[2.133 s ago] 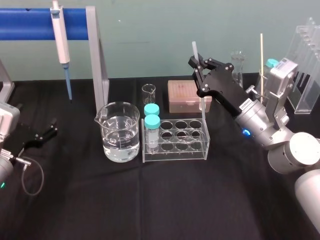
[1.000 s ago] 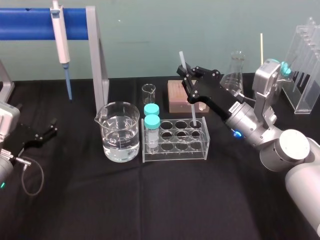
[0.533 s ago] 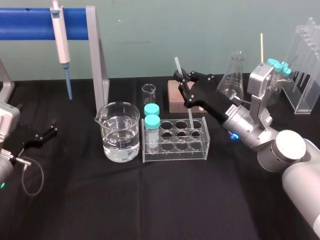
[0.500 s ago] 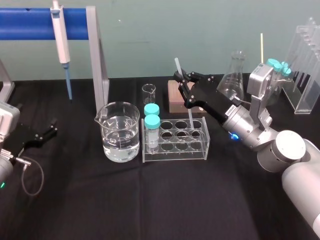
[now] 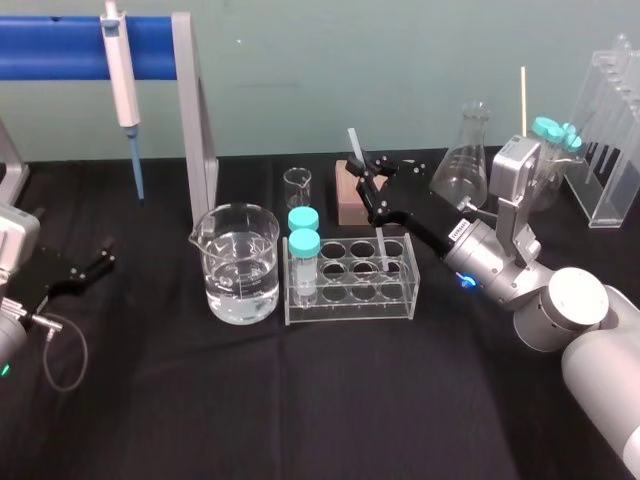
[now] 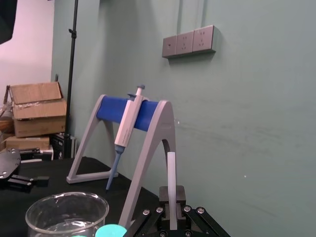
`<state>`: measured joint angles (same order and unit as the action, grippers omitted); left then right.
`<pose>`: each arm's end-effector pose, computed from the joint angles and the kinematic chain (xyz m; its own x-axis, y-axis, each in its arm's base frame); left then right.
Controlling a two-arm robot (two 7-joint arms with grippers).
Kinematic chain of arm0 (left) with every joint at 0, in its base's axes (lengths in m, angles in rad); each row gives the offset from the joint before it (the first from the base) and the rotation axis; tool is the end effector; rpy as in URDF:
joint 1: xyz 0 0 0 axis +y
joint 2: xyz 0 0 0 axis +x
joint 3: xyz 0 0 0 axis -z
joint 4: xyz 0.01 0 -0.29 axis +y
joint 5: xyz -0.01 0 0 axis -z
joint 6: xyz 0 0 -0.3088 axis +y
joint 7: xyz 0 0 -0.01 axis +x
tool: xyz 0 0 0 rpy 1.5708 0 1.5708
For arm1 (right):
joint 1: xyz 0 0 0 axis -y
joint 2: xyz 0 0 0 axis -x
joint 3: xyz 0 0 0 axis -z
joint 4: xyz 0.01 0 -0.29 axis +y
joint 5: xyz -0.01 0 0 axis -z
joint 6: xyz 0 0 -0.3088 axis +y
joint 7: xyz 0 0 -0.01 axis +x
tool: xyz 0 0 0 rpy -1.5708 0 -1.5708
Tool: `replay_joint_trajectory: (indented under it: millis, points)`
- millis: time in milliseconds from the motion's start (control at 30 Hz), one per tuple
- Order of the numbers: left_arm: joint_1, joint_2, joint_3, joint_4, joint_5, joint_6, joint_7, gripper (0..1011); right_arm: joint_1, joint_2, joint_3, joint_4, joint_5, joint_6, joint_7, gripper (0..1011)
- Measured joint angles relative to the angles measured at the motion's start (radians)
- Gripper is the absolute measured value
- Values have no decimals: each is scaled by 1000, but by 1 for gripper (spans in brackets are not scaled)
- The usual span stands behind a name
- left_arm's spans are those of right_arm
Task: Pick up the stirring rod with one hand, then place it down.
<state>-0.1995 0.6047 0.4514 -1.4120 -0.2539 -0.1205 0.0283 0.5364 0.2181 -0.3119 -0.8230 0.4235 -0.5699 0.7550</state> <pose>0.3581 0.0827 -0.3023 0.2923 0.8803 0.3737 -0.9553 0.2873 0.0703 0.4583 -0.0406 -0.3241 0.6936 -0.7026 0.1590 0.6543 0.7068 0.2689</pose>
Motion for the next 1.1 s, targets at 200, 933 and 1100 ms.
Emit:
replay_joint_trajectory:
  millis: [200,933,1100]
  points:
    - [0,0,0,0,0,0,0,1000,-2,-1,-1,13,-8,7,-8,67]
    - [0,0,0,0,0,0,0,1000,-6,-1,3,22,-39,13,-49,67]
    - [0,0,0,0,0,0,0,1000,-6,-1,3,23,-36,13,-46,66]
